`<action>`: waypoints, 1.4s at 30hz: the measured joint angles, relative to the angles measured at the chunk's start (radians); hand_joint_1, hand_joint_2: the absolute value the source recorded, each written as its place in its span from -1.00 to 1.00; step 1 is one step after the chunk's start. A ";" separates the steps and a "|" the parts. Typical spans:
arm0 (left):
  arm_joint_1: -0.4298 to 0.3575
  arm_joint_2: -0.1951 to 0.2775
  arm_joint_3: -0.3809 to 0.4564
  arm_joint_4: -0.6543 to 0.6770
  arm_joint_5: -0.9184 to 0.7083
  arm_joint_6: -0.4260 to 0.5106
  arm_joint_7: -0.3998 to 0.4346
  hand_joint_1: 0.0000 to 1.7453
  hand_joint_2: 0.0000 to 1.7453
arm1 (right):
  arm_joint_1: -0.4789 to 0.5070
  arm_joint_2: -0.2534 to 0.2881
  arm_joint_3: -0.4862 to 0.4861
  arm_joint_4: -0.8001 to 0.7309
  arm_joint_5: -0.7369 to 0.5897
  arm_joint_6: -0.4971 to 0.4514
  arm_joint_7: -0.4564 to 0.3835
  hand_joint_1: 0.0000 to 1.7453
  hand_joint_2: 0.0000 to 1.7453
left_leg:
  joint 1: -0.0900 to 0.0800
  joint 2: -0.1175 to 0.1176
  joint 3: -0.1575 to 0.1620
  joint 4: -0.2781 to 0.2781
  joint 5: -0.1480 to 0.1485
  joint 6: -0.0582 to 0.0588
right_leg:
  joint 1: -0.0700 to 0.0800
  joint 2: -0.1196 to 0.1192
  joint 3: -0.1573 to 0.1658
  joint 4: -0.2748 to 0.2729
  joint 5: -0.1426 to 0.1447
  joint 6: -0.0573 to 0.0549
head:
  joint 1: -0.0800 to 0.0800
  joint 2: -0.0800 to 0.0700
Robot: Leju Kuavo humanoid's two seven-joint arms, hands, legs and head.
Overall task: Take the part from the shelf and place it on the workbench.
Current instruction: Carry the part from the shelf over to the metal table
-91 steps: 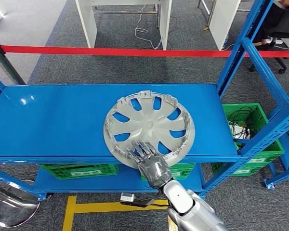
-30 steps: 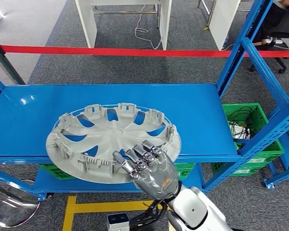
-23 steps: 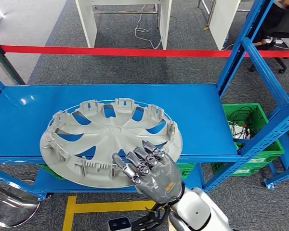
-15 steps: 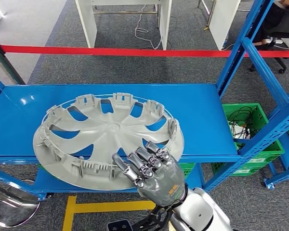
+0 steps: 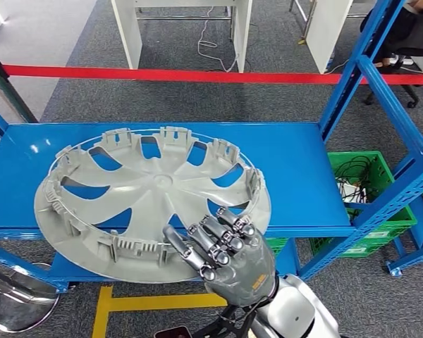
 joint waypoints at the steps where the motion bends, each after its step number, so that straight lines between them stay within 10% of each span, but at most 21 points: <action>1: -0.001 0.000 0.000 0.000 0.000 0.000 0.000 -1.00 -1.00 | 0.000 0.001 -0.002 -0.003 0.000 0.000 -0.001 1.00 1.00 | 0.002 0.001 -0.001 -0.005 0.005 0.006 | 0.001 0.001 -0.013 0.026 -0.021 0.000 | 0.002 0.000; 4: -0.001 -0.001 0.000 0.000 0.001 -0.001 0.000 -1.00 -1.00 | 0.002 0.002 -0.007 -0.007 0.000 0.000 -0.003 1.00 1.00 | 0.001 0.002 -0.009 -0.008 0.012 0.014 | 0.004 0.005 -0.098 0.209 -0.114 -0.003 | 0.010 0.000; 6: -0.001 -0.002 0.000 0.000 0.002 -0.002 0.000 -1.00 -1.00 | 0.005 0.002 -0.010 -0.007 0.000 0.000 -0.004 1.00 1.00 | -0.001 0.002 -0.013 -0.006 0.014 0.014 | 0.005 0.005 -0.132 0.280 -0.118 -0.006 | 0.010 0.000; 10: -0.002 -0.003 0.000 0.000 0.006 -0.003 0.001 -1.00 -1.00 | 0.006 0.002 -0.012 -0.007 0.000 0.000 -0.007 1.00 1.00 | -0.002 0.000 -0.020 0.006 0.015 0.007 | 0.011 0.006 -0.038 0.083 0.003 -0.019 | 0.010 0.000; 15: -0.003 -0.002 0.001 0.001 0.009 -0.002 0.005 -1.00 -1.00 | 0.005 0.003 -0.012 -0.017 0.000 0.000 -0.009 1.00 1.00 | -0.005 -0.002 -0.044 0.021 0.021 -0.027 | 0.010 0.006 -0.024 0.017 0.023 -0.034 | 0.009 0.000; 21: -0.006 0.003 0.001 0.002 0.009 -0.001 0.012 -1.00 -1.00 | 0.008 0.007 -0.018 -0.021 0.000 0.000 -0.017 1.00 1.00 | 0.015 0.000 -0.116 0.289 -0.152 -0.066 | 0.004 -0.005 -0.073 0.016 0.062 -0.054 | -0.005 0.000; 25: -0.006 0.005 0.001 0.002 0.009 0.001 0.015 -1.00 -1.00 | 0.008 0.008 -0.021 -0.029 0.000 0.000 -0.020 1.00 1.00 | 0.027 -0.001 0.024 0.091 -0.062 -0.075 | 0.001 -0.006 -0.103 0.024 0.084 -0.040 | -0.007 0.000; 27: -0.009 0.004 0.001 0.002 0.009 0.003 0.015 -1.00 -1.00 | 0.008 0.010 -0.026 -0.037 0.000 0.000 -0.026 1.00 1.00 | 0.024 -0.003 0.069 0.001 -0.054 -0.068 | 0.003 -0.007 -0.112 0.025 0.098 -0.027 | -0.008 0.000; 30: -0.009 0.003 0.001 0.002 0.009 0.008 0.015 -1.00 -1.00 | 0.010 0.011 -0.034 -0.043 0.000 0.000 -0.038 1.00 1.00 | 0.019 -0.002 0.056 -0.010 -0.043 -0.040 | 0.001 -0.008 -0.122 0.022 0.113 -0.008 | -0.008 0.000; 36: -0.011 0.002 0.001 0.002 0.017 0.024 0.018 -1.00 -1.00 | 0.023 0.011 -0.055 -0.056 0.000 0.000 -0.057 1.00 1.00 | 0.008 0.005 -0.021 -0.010 0.020 0.000 | 0.008 0.004 -0.207 0.294 -0.080 -0.006 | 0.007 0.000; 38: -0.012 0.002 0.002 0.002 0.020 0.031 0.018 -1.00 -1.00 | 0.025 0.011 -0.060 -0.057 0.000 0.000 -0.063 1.00 1.00 | 0.000 0.006 -0.049 -0.009 0.041 0.002 | 0.015 0.004 -0.164 0.284 -0.038 -0.016 | 0.008 0.000; 42: -0.013 0.000 0.003 0.002 0.028 0.040 0.016 -1.00 -1.00 | 0.025 0.012 -0.065 -0.065 0.000 0.000 -0.078 1.00 1.00 | -0.009 0.004 -0.082 -0.005 0.078 -0.006 | 0.031 0.005 0.034 0.018 -0.008 -0.042 | 0.010 0.000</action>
